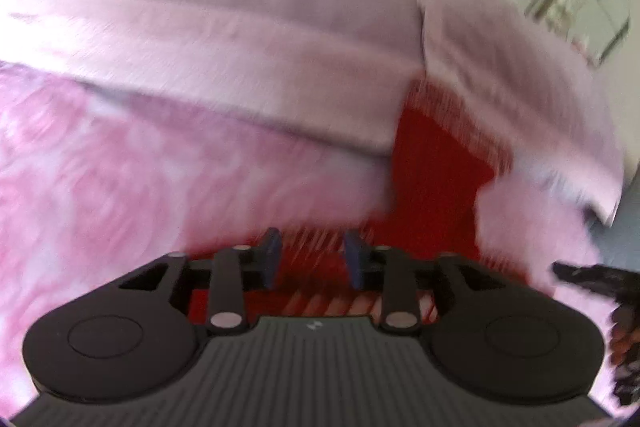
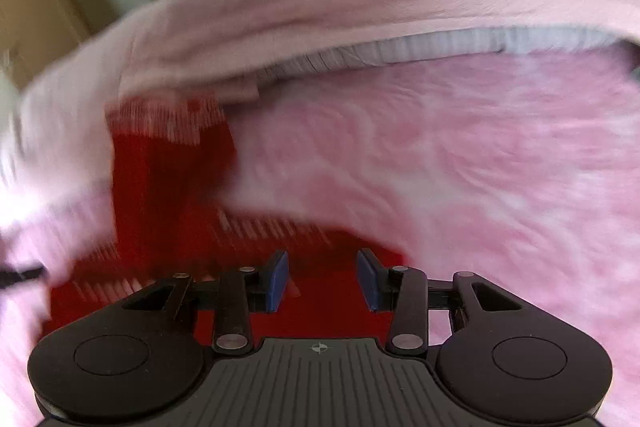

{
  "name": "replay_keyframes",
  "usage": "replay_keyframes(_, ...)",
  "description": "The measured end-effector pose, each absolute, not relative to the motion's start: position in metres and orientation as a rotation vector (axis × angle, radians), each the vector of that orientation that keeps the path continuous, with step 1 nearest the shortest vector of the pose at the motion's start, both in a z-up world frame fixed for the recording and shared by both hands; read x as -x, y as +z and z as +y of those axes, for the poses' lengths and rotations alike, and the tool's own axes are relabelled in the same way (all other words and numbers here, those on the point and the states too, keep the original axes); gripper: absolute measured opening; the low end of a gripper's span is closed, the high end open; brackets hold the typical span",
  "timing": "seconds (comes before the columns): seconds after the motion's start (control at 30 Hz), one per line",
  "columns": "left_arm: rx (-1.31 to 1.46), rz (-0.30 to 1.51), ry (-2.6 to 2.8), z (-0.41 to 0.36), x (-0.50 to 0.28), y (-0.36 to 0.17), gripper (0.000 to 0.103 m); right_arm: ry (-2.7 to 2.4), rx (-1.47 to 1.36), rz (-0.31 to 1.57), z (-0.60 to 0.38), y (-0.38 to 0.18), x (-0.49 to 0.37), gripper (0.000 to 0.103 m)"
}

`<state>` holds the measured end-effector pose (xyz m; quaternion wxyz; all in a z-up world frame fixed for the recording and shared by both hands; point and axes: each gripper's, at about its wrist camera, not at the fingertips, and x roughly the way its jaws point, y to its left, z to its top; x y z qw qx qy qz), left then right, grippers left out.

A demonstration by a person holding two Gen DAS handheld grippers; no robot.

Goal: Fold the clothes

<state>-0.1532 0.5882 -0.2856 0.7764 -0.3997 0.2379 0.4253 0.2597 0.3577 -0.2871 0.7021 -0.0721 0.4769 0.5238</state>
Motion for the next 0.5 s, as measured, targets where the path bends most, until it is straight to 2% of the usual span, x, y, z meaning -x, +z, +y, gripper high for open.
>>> replay_keyframes(0.07, 0.922, 0.435, 0.893, 0.615, 0.137, -0.279, 0.039, 1.18, 0.061, 1.124, 0.393, -0.283, -0.273, 0.042)
replay_keyframes(0.1, 0.94, 0.406, 0.874, 0.628, 0.128, -0.276, 0.047, 1.188, 0.015, 1.151, 0.41, -0.28, -0.279, 0.042)
replay_keyframes(0.13, 0.956, 0.385, 0.856, 0.639, 0.119, -0.275, 0.051, 1.196, -0.032, 1.177, 0.428, -0.278, -0.285, 0.043)
replay_keyframes(0.2, 0.983, 0.352, 0.825, 0.661, 0.101, -0.273, 0.052, 1.211, -0.127, 1.228, 0.463, -0.273, -0.297, 0.048)
replay_keyframes(0.23, 0.994, 0.354, 0.813, 0.67, 0.092, -0.276, 0.052, 1.223, -0.141, 1.248, 0.48, -0.271, -0.299, 0.055)
replay_keyframes(0.33, 1.04, 0.371, 0.779, 0.689, 0.07, -0.286, 0.052, 1.258, -0.051, 1.29, 0.521, -0.274, -0.289, 0.055)
replay_keyframes(0.37, 1.058, 0.375, 0.769, 0.693, 0.064, -0.29, 0.049, 1.262, -0.024, 1.287, 0.525, -0.276, -0.285, 0.055)
replay_keyframes(0.43, 1.084, 0.37, 0.747, 0.696, 0.061, -0.296, 0.03, 1.262, 0.006, 1.259, 0.525, -0.281, -0.278, 0.055)
replay_keyframes(0.47, 1.091, 0.366, 0.733, 0.694, 0.062, -0.3, 0.001, 1.262, 0.021, 1.246, 0.525, -0.283, -0.275, 0.036)
replay_keyframes(0.5, 1.098, 0.362, 0.72, 0.693, 0.063, -0.304, 0.002, 1.261, 0.036, 1.232, 0.525, -0.285, -0.272, 0.013)
